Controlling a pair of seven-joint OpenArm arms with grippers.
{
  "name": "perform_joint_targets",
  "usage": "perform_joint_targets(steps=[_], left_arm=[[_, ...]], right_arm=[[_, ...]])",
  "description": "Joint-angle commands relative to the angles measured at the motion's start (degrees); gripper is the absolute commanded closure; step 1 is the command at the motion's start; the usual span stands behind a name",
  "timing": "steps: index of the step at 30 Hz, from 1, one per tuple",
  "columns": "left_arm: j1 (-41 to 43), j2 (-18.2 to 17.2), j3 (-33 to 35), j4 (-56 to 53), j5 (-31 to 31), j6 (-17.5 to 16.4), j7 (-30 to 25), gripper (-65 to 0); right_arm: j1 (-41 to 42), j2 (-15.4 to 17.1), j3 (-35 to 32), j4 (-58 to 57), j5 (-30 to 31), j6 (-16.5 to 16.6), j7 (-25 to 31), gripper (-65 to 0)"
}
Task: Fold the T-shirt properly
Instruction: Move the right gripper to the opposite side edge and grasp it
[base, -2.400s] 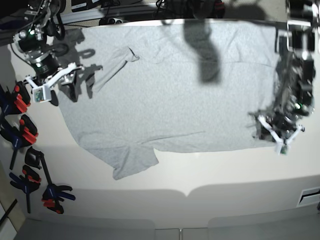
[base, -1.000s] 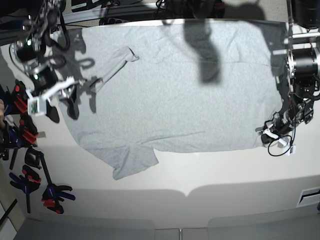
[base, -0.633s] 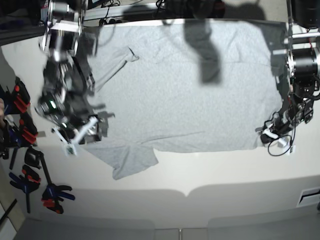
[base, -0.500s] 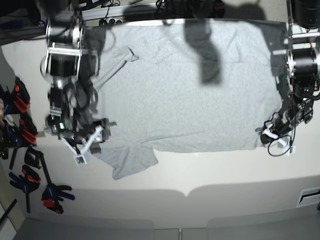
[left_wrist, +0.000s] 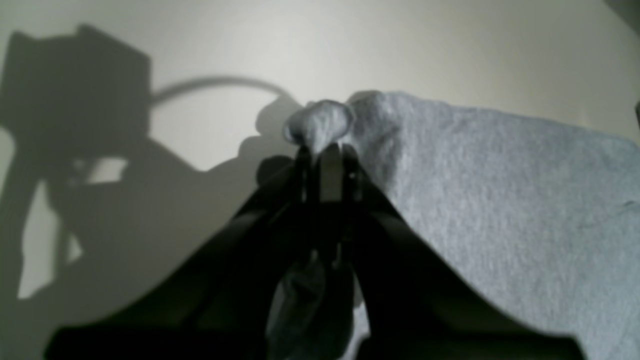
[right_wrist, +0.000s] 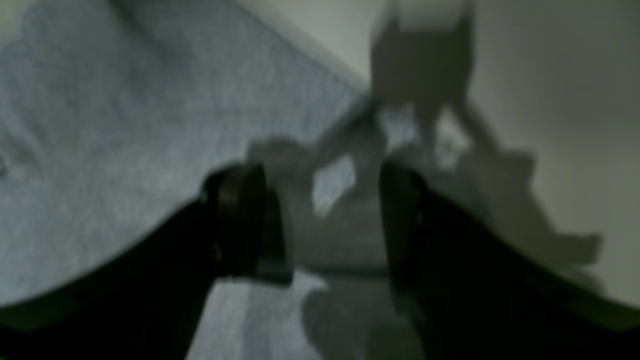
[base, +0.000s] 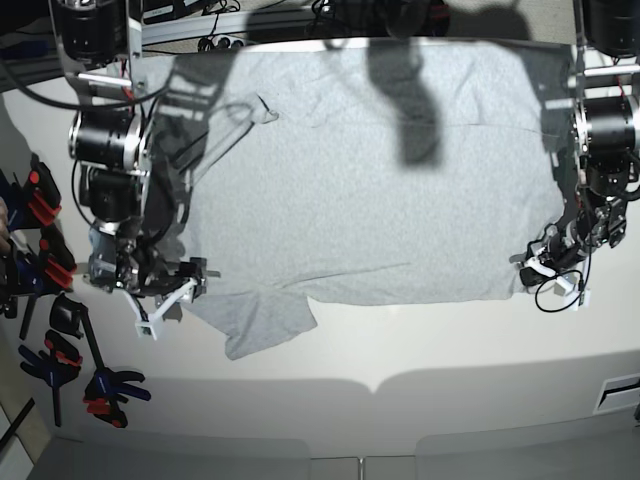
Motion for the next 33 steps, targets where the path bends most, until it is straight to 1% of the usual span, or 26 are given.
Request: perform_joint_targets(steps=[1,4,7,8,9,10,11,15,21,23,25,28,30,33], left_arm=[[-1.73,-0.76,-0.15,0.72,-0.52,-0.44,-0.61,0.0],[-1.70,-0.79,-0.15,0.72,-0.52,-0.44,-0.98,0.0],[-1.73,-0.76,-0.15,0.72,-0.52,-0.44,-1.01,0.0],[-1.73,-0.76,-0.15,0.72,-0.55,-0.44,-1.07,0.0],[-1.73,-0.76,-0.15,0.72,-0.55,-0.46,-1.33,0.0],[-1.73,-0.76,-0.15,0.72,-0.52,-0.46,-1.92,0.0],[-1.73,-0.76,-0.15,0.74,-0.52,-0.46,-2.29,0.0],[-1.73,-0.76,-0.15,0.72,-0.52,-0.44,-2.27,0.0],[-2.75,-0.81,-0.15,0.74,-0.52,-0.46,-2.27,0.0],[-3.91,-0.79,-0.15,0.76,-0.52,-0.44,-2.36,0.0],[-5.05,-0.81,-0.15,0.96,-0.52,-0.44,-3.63,0.0],[-5.18,-0.90,-0.15,2.56,-0.50,-0.44,-3.91,0.0],[-4.85,-1.07,-0.15,4.50,-0.52,-0.46,-1.88,0.0],[-4.02,-1.46,-0.15,9.33,-0.55,-0.46,3.87,0.0]], right_arm=[[1.79,0.33,0.02,0.72,0.24,0.33,0.59,-34.4],[0.85,0.31,0.02,0.72,0.17,0.31,0.28,-32.9],[-0.42,-0.33,0.02,0.72,0.11,0.15,0.31,-25.0],[-0.74,-0.57,0.02,0.72,0.11,0.13,0.31,-21.4],[-0.92,-0.81,0.02,0.72,0.11,0.13,0.26,-16.2],[-0.94,-0.96,0.02,0.74,0.09,0.15,0.26,-9.0],[-0.87,-1.09,0.02,0.74,0.09,0.15,0.26,-0.3],[0.37,-1.53,0.02,1.64,0.09,0.15,-1.44,0.0],[4.81,-1.55,0.02,2.84,0.15,0.15,-4.81,0.0],[5.99,-1.57,0.02,2.84,0.17,0.15,-5.14,0.0],[6.86,-1.55,0.02,2.86,0.17,0.15,-5.27,0.0],[7.76,-1.42,0.02,3.80,0.26,0.17,-5.81,0.0],[7.87,-1.40,0.02,5.51,0.61,0.17,-7.04,0.0],[7.82,-1.38,0.02,8.37,0.61,0.22,-8.74,0.0]])
